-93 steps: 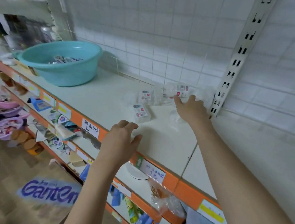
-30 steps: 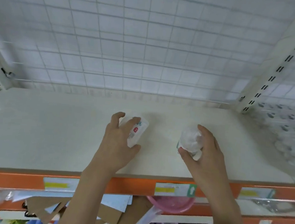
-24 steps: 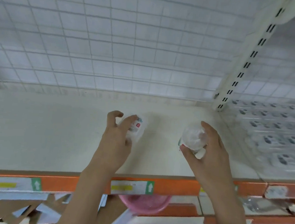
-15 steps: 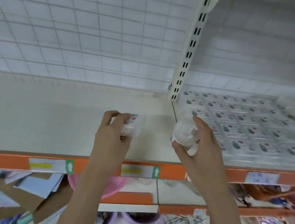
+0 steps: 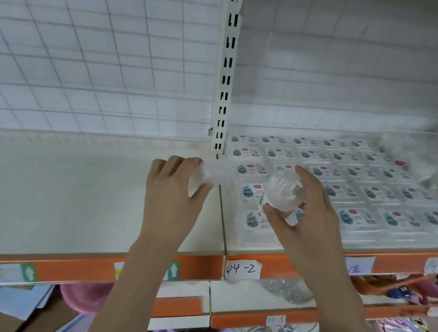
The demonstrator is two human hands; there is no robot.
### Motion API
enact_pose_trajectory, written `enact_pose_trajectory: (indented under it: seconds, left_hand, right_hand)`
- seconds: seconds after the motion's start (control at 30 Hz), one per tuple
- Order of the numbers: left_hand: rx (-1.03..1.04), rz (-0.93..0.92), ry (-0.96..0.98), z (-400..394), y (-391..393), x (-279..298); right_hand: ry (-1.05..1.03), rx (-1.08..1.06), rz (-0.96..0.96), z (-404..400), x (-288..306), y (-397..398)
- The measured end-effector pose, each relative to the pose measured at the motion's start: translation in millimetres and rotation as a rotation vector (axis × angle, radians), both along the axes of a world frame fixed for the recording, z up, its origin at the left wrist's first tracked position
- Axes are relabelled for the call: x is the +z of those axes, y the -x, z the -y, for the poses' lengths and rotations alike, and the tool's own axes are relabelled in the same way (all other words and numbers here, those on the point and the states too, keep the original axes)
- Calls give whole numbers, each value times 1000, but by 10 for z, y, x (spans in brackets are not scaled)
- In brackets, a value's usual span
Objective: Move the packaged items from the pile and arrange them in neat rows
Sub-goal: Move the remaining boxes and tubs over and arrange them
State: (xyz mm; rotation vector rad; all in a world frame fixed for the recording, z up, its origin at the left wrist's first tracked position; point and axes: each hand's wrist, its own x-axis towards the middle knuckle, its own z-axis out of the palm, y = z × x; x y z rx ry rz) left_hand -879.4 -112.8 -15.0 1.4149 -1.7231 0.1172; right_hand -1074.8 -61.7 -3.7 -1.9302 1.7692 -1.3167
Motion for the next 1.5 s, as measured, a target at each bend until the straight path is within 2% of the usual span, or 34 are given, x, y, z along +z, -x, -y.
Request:
enact_pose_trajectory:
  seconds: [0.07, 0.27, 0.4, 0.53, 0.63, 0.7, 0.83, 1.1, 1.37, 1.5]
  left_hand:
    - [-25, 66, 39, 86, 112, 3]
    - [-170, 51, 29, 423, 612, 90]
    - [-147, 193, 30, 956, 962, 167]
    - [-21, 391, -105, 1411, 1167, 105]
    - [30, 520, -321, 1481, 1233, -7]
    - [38, 565, -373, 1434, 1236, -62]
    - [44, 598, -397, 1412, 1239, -35]
    - [-35, 456, -492, 1632, 1180, 93]
    - [-40, 577, -490, 1605, 1246, 142]
    - [-5, 571, -507, 1483, 1490, 262]
  right_hand:
    - [0, -13, 15, 37, 24, 90]
    - [15, 15, 18, 292, 101, 513]
    - [21, 74, -5, 506, 96, 868]
    - [3, 130, -20, 694, 87, 1215]
    - [-8, 176, -32, 819, 75, 1395]
    - [-13, 191, -30, 880, 59, 1450]
    - [-41, 227, -19, 983, 46, 1493]
    - [-38, 200, -27, 1131, 46, 1506]
    - [-41, 188, -5, 1121, 15, 1582]
    - [6, 184, -7, 1102, 78, 1783]
